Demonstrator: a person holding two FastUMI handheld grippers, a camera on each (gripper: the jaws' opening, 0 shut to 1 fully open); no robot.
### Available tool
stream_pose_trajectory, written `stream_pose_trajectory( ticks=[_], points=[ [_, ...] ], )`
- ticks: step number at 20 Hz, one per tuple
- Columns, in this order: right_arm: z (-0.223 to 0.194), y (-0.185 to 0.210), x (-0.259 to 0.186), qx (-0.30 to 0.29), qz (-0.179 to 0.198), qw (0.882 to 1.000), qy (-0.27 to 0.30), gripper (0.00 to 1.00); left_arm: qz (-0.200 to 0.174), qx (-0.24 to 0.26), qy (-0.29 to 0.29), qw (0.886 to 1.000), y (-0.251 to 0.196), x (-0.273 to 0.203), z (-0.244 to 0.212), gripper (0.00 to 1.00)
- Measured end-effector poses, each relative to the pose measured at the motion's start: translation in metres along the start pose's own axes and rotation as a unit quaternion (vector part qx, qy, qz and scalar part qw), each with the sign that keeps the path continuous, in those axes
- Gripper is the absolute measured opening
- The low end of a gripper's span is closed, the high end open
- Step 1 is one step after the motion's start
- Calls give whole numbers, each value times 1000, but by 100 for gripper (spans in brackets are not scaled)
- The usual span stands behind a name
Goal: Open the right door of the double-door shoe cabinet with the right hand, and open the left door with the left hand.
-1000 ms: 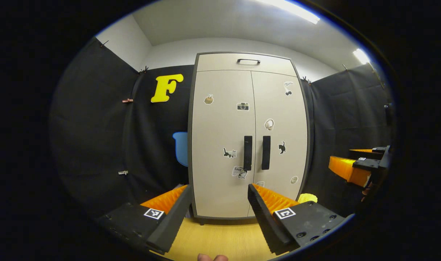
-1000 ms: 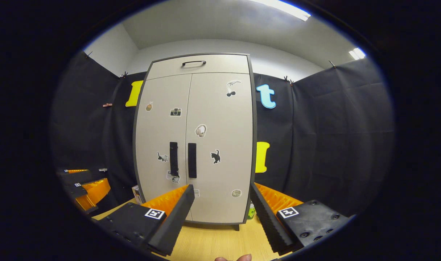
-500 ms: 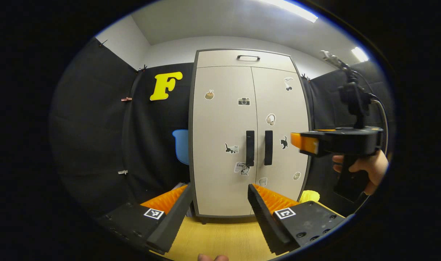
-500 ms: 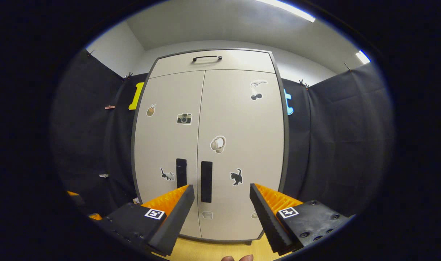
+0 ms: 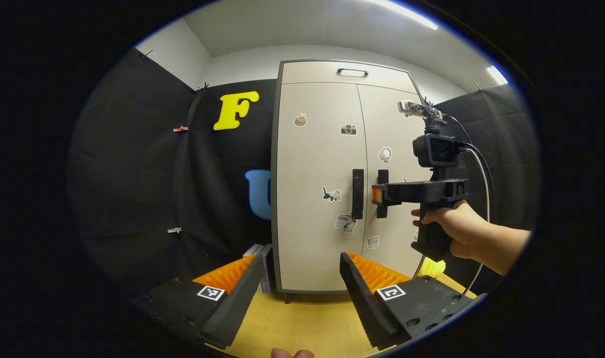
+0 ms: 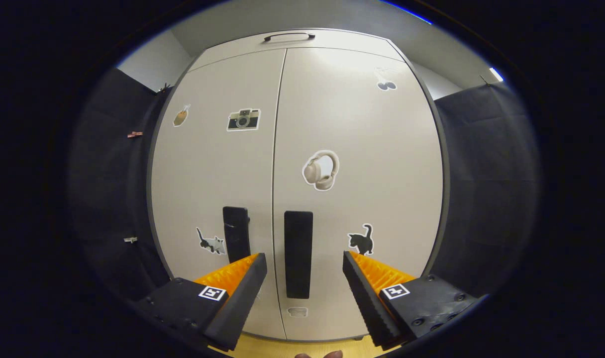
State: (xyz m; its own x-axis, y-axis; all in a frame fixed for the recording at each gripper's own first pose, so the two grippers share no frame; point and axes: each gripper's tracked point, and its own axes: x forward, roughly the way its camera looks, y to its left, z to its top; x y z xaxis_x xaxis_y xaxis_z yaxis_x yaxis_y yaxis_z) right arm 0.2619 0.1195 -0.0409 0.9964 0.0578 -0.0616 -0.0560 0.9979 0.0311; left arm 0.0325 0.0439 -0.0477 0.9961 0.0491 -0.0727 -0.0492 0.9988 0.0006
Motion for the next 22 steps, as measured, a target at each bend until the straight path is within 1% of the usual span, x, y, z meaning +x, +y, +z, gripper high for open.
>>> stream_pose_trajectory(
  ticks=[3, 4, 5, 7, 8, 9, 10, 11, 12, 13, 14, 15, 16, 17, 19, 20, 21, 22],
  points=[
    [-4, 5, 17, 6, 0, 1000, 3, 96, 9, -7, 5, 1000, 10, 3, -3, 95],
    [-5, 6, 21, 3, -1, 1000, 6, 88, 9, -11, 7, 1000, 11, 4, -5, 95],
    [-8, 6, 25, 1, -2, 1000, 10, 84, 10, -13, 8, 1000, 12, 5, -6, 95],
    [-15, 8, 31, 6, -4, 1000, 19, 65, 11, -16, 9, 1000, 14, 6, -6, 95],
    [-19, 7, 35, 6, -3, 1000, 25, 45, 11, -17, 9, 1000, 15, 6, -7, 95],
    [-24, 8, 38, 5, -5, 999, 33, 40, 13, -18, 9, 1000, 16, 6, -7, 95],
    [-29, 7, 33, 2, -5, 999, 44, 42, 13, -18, 9, 1000, 17, 5, -7, 95],
    [-23, 7, 36, 4, -6, 1000, 30, 42, 14, -18, 9, 1000, 17, 5, -8, 95],
    [-27, 7, 36, 3, -4, 999, 38, 34, 15, -18, 10, 1000, 17, 5, -8, 95],
    [-24, 7, 38, 3, -6, 999, 33, 34, 16, -19, 10, 1000, 17, 5, -8, 95],
    [-26, 6, 36, 5, -7, 999, 39, 28, 16, -23, 9, 1000, 16, 4, -8, 95],
    [-24, 6, 37, 9, -10, 999, 38, 28, 14, -27, 9, 999, 14, 5, -8, 95],
    [-25, 6, 37, 8, -11, 999, 39, 22, 12, -31, 9, 999, 13, 4, -7, 95],
    [-24, 6, 37, 6, -11, 999, 38, 22, 10, -32, 9, 999, 11, 3, -7, 95],
    [-25, 6, 37, 20, -6, 999, 40, 22, 10, -29, 8, 1000, 8, -1, -6, 95],
    [-25, 6, 36, 25, -3, 999, 42, 17, 11, -27, 7, 1000, 8, -3, -4, 95],
    [-25, 6, 36, 24, 2, 999, 46, 17, 12, -27, 6, 1000, 7, -5, -3, 95],
    [-26, 6, 37, 23, 5, 999, 49, 12, 12, -26, 6, 1000, 6, -8, -2, 95]
  ],
)
